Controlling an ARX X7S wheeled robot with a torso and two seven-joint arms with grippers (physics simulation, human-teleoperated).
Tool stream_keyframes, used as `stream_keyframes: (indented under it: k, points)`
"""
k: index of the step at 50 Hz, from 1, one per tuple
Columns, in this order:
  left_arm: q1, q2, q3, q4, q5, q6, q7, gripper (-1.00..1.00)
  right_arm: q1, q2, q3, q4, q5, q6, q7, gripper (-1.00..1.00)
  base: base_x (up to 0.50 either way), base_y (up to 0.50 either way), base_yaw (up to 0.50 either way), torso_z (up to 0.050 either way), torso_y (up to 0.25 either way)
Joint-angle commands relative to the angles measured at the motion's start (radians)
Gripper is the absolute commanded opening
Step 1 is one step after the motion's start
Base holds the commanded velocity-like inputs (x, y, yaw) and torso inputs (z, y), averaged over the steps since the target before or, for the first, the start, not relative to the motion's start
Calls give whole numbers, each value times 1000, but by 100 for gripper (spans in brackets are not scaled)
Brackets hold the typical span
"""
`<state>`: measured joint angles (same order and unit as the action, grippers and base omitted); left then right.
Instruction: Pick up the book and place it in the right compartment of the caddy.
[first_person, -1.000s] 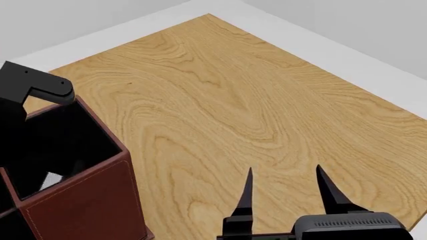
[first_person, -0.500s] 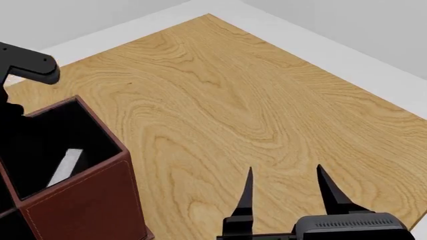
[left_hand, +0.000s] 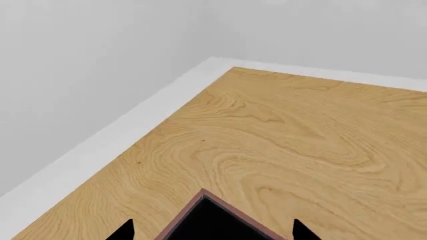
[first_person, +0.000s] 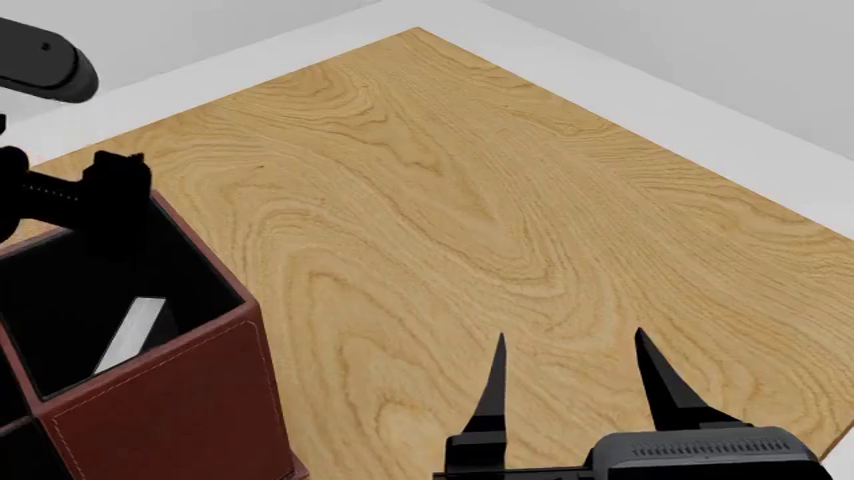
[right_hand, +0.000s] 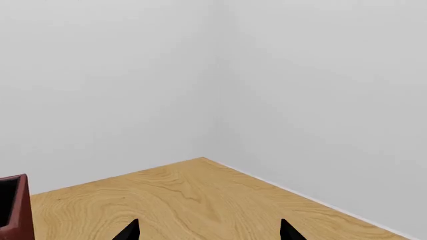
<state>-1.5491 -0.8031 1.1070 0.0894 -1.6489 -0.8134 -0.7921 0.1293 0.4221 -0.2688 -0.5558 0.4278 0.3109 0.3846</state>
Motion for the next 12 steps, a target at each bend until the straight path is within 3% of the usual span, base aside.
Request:
stream_keyframes:
  k: [1, 12]
  points:
    - [28, -42, -45, 162, -9, 69, -47, 100, 4, 2, -5, -6, 0, 6, 5, 100, 0, 0, 0, 0, 0]
    - [117, -107, -81, 343, 85, 197, -132, 100, 9, 5, -12, -16, -3, 13, 10, 100, 0, 0, 0, 0, 0]
